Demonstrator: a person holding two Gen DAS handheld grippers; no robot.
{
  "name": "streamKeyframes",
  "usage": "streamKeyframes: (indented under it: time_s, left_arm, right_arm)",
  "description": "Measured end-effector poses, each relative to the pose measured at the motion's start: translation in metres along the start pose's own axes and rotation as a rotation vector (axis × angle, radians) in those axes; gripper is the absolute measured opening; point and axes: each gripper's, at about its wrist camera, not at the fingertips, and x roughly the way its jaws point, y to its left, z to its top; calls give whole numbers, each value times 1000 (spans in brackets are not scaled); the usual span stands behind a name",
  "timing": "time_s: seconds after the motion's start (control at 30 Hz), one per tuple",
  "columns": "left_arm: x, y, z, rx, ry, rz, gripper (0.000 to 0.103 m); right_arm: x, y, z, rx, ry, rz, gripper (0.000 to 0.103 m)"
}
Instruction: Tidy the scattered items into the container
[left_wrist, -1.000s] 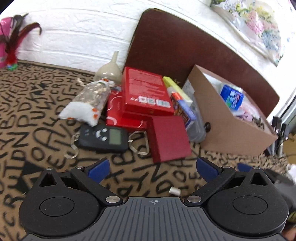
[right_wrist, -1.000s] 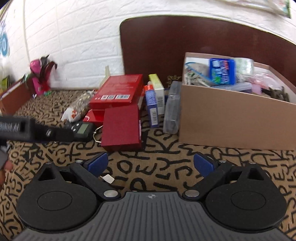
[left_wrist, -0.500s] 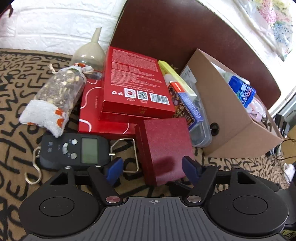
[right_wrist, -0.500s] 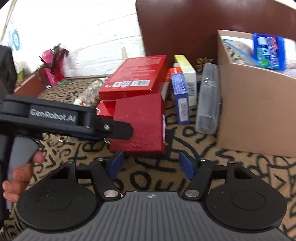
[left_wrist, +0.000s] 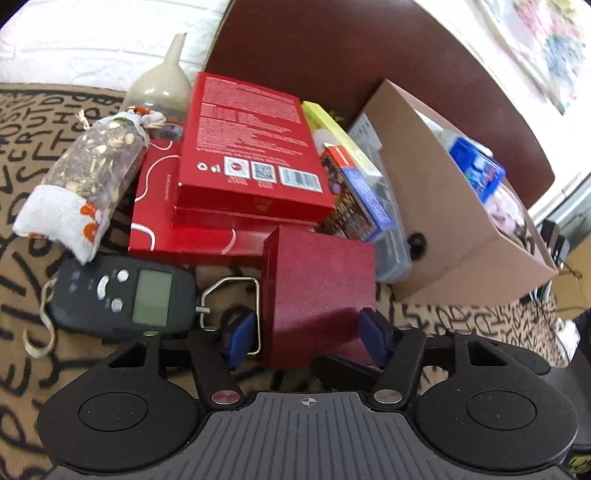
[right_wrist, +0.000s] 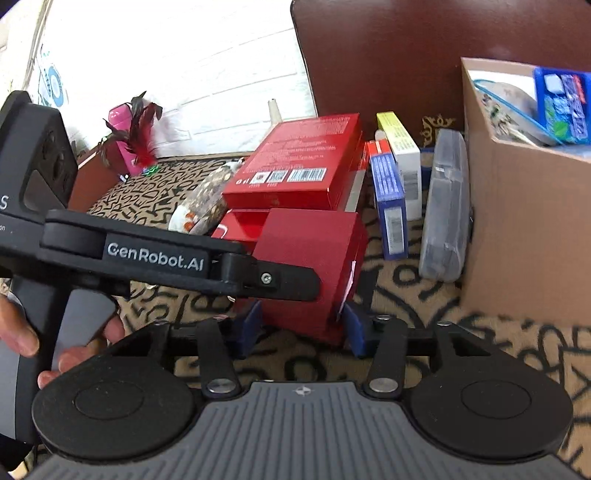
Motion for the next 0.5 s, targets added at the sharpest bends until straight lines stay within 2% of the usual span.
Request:
streamKeyframes:
  time_s: [0.17,0.33,0.43,0.5]
  left_arm:
    - [-20,-17,-22,61,20,27,67]
    - [-32,-27,-49,62,68,3,69]
    - [-42,-35,-69,96,96,-22,71]
    - [-47,-35,-79,105,108,-48,74]
  right_arm:
    - [-27,15,-19,-16,27,11,50]
    - [-54,25,-45,23,36,-8,51]
    - [-72,29,-64,28,40,-2,52]
    - [-83,28,-76,49,37,-2,53]
